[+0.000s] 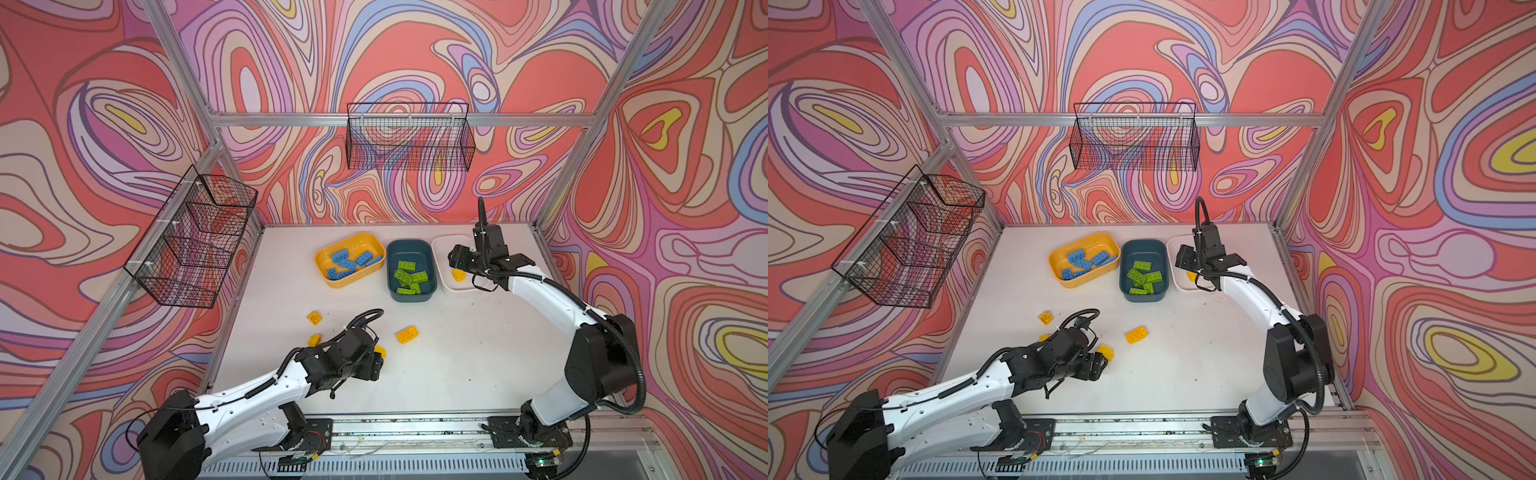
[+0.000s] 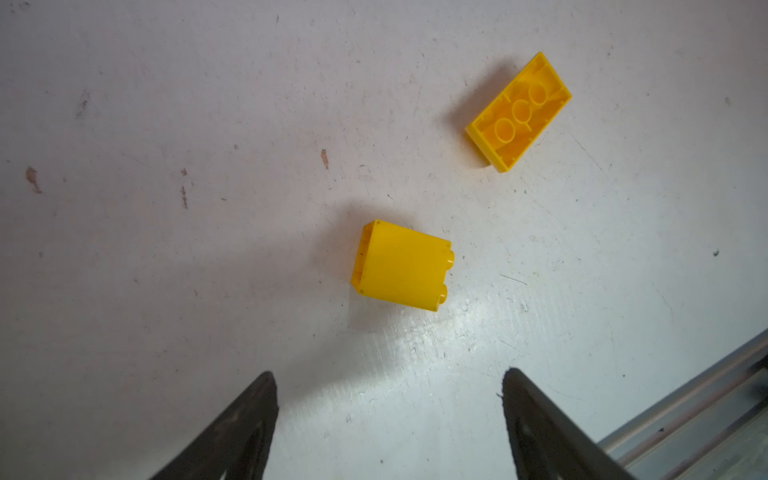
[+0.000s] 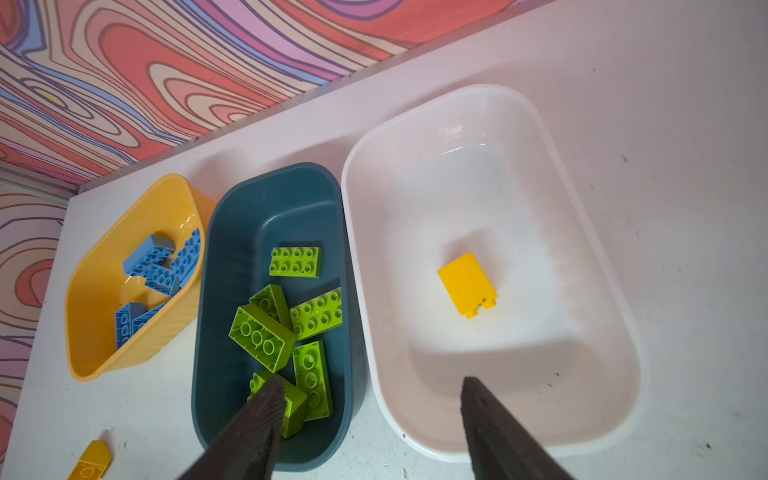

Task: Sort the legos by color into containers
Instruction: 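Close the left gripper on a tall yellow brick while the right arm withdraws, then carry the yellow brick left-handed over the white tub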

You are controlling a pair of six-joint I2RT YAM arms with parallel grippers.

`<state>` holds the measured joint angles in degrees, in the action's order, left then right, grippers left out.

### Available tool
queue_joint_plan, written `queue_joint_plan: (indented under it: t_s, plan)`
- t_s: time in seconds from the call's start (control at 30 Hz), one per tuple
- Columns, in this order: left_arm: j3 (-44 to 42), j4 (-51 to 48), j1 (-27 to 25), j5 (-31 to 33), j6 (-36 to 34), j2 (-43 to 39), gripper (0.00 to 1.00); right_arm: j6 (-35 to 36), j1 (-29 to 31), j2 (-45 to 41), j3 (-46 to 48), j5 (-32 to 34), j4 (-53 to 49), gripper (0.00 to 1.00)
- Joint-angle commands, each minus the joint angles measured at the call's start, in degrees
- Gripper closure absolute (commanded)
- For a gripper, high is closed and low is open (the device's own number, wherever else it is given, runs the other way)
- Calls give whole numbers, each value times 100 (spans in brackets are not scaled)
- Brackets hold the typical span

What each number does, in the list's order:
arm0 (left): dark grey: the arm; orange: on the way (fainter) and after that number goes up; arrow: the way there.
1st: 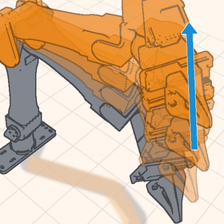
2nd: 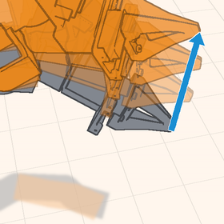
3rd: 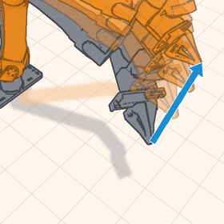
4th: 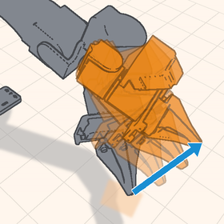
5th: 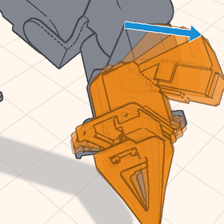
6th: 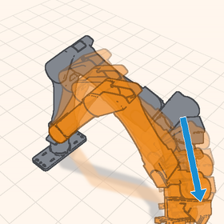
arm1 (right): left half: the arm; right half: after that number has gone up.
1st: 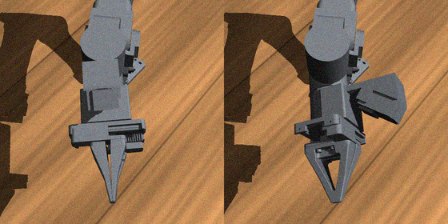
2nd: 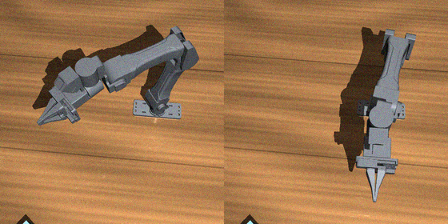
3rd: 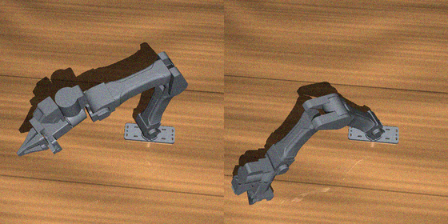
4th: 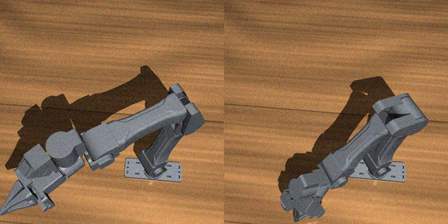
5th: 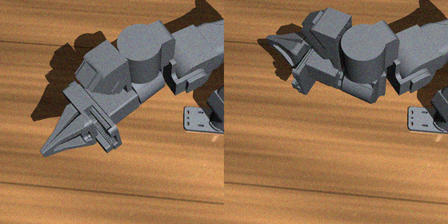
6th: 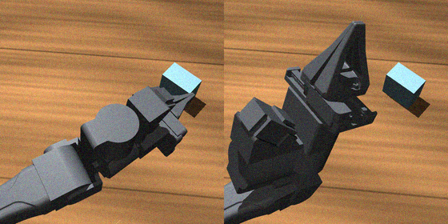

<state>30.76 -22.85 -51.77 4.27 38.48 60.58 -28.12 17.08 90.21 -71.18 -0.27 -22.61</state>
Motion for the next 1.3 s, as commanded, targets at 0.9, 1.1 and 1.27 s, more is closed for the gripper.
queue_joint_plan:
  t_s: [0.9, 1.1, 1.27]
  plan:
    - [1075, -1, -90, 431, -84, 1973, 58, 166, 23, -1267, 1850, -221, 644, 31]
    - [1376, -141, -90, 432, -175, 1728, 59, 158, 28, -1330, 1997, -335, 661, 32]
    - [1866, -195, -88, 296, -333, 1663, 59, 97, 23, -1535, 2208, -445, 704, 32]
